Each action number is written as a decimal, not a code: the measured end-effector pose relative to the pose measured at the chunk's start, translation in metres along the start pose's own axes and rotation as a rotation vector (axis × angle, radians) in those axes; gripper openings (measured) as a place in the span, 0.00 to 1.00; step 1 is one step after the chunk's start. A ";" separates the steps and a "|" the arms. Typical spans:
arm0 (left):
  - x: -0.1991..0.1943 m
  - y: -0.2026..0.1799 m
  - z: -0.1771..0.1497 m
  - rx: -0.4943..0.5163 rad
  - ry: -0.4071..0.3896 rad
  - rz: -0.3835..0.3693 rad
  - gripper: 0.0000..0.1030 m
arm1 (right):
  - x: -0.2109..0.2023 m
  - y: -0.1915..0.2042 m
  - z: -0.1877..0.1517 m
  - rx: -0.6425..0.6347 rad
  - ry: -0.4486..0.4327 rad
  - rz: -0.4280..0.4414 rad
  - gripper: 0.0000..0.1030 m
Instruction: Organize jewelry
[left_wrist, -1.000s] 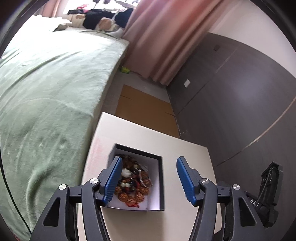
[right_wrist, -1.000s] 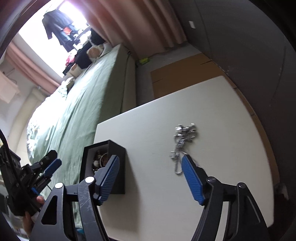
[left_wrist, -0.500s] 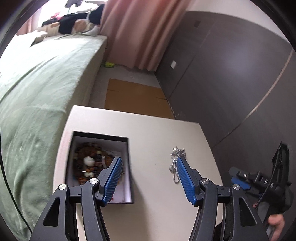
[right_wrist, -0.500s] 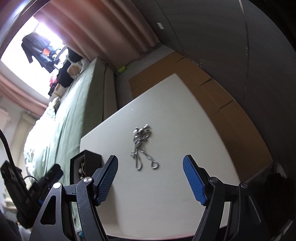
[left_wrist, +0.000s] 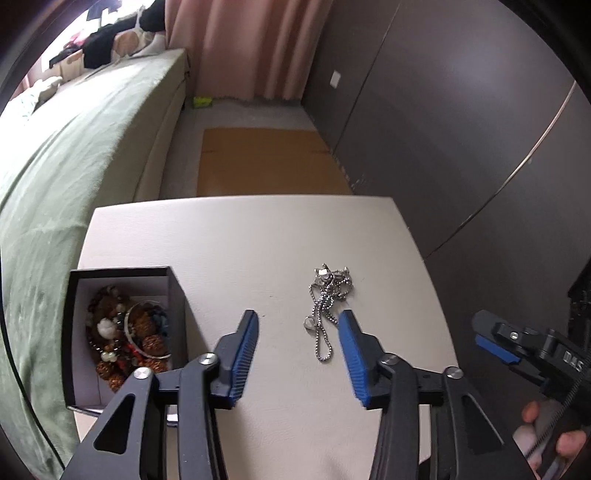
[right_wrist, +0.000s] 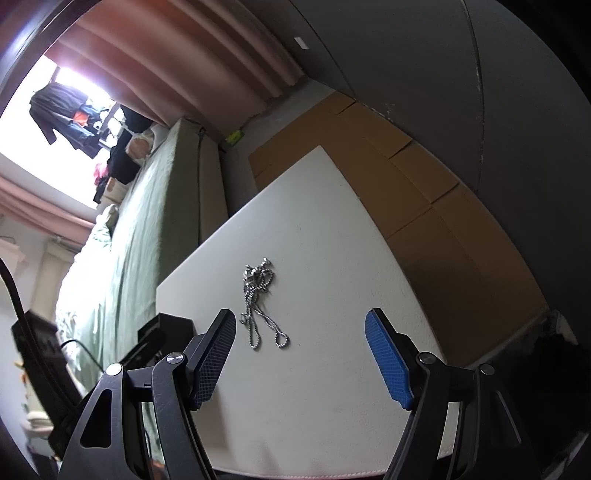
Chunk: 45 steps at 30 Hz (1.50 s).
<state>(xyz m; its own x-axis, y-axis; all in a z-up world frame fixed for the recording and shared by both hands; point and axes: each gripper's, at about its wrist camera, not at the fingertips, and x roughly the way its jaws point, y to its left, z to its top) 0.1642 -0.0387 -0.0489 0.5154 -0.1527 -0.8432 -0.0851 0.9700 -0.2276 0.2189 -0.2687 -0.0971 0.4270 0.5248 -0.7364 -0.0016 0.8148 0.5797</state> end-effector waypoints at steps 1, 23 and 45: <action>0.005 -0.002 0.001 -0.002 0.013 0.002 0.38 | 0.000 -0.001 0.001 0.002 0.001 0.003 0.71; 0.088 -0.020 -0.005 -0.011 0.161 0.113 0.22 | 0.009 -0.044 0.020 0.125 0.037 0.011 0.71; 0.017 0.032 -0.002 -0.120 0.025 -0.037 0.12 | 0.030 -0.012 0.018 0.040 0.039 0.009 0.71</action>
<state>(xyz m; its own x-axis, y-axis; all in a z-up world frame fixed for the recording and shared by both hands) 0.1682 -0.0104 -0.0718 0.4988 -0.1938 -0.8448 -0.1690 0.9342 -0.3141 0.2483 -0.2672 -0.1201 0.3916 0.5422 -0.7434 0.0306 0.7998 0.5994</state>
